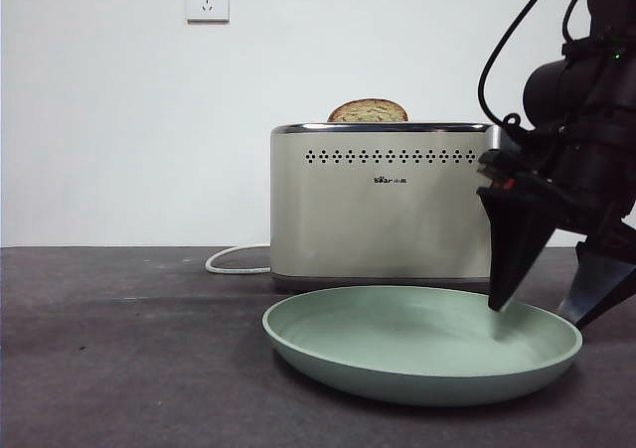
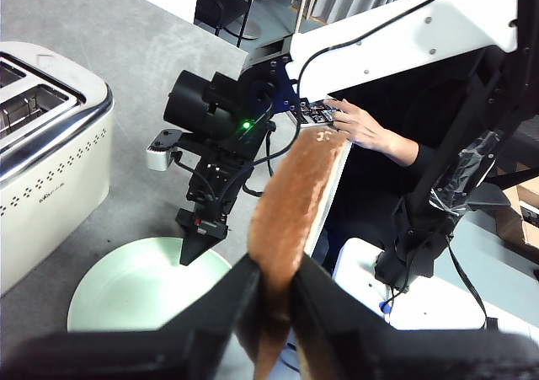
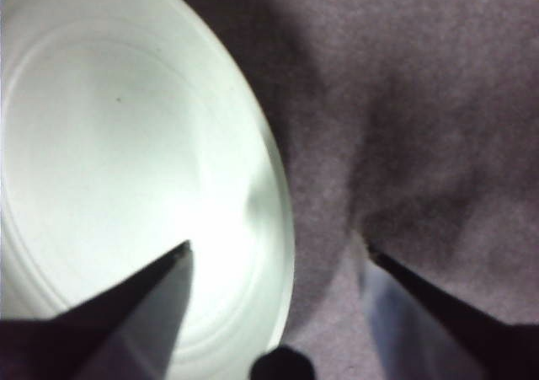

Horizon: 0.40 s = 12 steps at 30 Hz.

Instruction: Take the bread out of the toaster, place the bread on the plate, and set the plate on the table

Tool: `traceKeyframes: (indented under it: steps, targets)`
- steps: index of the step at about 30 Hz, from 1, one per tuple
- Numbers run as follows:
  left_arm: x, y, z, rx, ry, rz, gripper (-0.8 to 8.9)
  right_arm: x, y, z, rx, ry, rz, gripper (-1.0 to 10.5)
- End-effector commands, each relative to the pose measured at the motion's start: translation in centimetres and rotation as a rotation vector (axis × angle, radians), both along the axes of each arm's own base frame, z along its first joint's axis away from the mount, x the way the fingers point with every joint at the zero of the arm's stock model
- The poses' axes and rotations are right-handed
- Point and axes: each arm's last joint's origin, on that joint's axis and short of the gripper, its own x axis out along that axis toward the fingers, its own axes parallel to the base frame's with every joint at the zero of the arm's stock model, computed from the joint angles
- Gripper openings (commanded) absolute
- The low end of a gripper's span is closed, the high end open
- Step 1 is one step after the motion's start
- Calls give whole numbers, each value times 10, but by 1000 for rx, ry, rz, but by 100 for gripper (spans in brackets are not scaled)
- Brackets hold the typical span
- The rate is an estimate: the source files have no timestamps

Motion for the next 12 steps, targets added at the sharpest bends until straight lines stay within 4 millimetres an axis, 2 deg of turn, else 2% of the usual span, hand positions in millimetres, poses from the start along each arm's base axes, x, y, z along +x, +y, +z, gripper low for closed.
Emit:
traceKeyframes:
  steps: [1,12]
  targets:
    - [-2,0,1,-10,-2,-8,-9,2,1,-2,2,-10,6,-11]
    - [-3,1,0,1,17,-8,-9,2,1,2,6,-24,5,-12]
